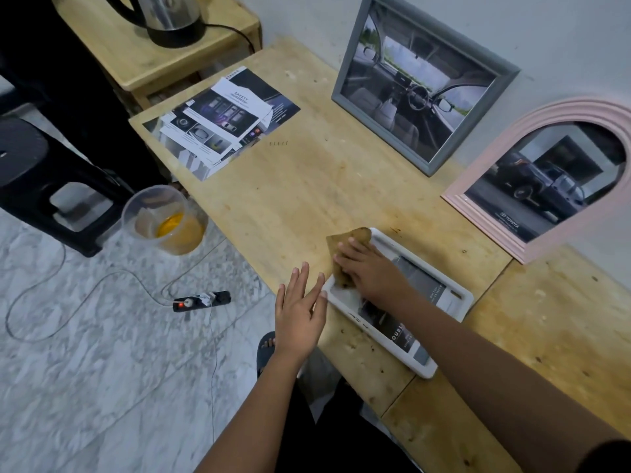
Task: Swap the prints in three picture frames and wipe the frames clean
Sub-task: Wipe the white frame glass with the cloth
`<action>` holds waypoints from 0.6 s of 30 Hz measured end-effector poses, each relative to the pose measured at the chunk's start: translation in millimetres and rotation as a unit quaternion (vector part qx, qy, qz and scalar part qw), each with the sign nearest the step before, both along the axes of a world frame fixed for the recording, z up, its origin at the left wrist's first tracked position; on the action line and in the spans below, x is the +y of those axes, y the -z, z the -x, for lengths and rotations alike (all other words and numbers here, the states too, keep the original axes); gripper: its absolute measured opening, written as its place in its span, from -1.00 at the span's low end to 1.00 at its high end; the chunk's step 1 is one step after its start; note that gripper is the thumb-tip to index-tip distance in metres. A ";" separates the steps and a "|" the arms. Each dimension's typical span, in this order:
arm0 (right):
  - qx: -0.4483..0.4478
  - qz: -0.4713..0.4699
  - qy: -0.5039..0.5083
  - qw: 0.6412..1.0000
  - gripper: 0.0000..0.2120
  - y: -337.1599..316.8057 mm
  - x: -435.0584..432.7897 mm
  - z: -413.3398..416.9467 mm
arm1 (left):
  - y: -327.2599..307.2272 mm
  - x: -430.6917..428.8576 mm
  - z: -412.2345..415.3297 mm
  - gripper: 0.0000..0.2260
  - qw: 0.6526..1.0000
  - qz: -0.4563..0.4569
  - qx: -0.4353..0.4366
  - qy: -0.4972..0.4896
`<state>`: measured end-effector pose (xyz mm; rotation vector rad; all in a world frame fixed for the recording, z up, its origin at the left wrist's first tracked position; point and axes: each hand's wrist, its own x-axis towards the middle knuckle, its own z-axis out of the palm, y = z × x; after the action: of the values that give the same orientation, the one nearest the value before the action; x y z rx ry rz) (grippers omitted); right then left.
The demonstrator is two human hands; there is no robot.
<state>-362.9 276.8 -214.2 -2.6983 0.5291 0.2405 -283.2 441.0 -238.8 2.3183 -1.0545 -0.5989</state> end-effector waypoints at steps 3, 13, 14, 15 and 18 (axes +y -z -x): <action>0.039 0.053 0.029 0.997 -0.56 -3.9 -21.8 -3.9 | -0.6 -0.3 -0.2 -0.56 1.000 -0.001 0.006 -0.004; -0.022 0.013 0.244 0.969 -0.55 11.6 -37.1 -6.7 | -13.1 -5.3 -4.8 -0.57 1.000 -0.011 0.017 0.002; -0.039 -0.007 0.252 0.967 -0.56 12.8 -37.9 -7.2 | -16.9 -8.3 -7.5 -0.63 1.000 -0.008 0.019 0.000; -0.052 -0.027 0.260 0.964 -0.57 13.6 -38.9 -7.4 | -21.0 -12.1 -10.3 -0.67 1.000 -0.008 0.014 -0.001; -0.075 -0.061 0.275 0.957 -0.58 15.3 -39.7 -6.6 | -32.8 -25.8 -14.6 -0.73 0.999 -0.026 -0.012 0.014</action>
<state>-356.3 237.1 -229.4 -2.3126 1.1384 -0.0829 -268.6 415.2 -206.0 2.3633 -1.0972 -0.6180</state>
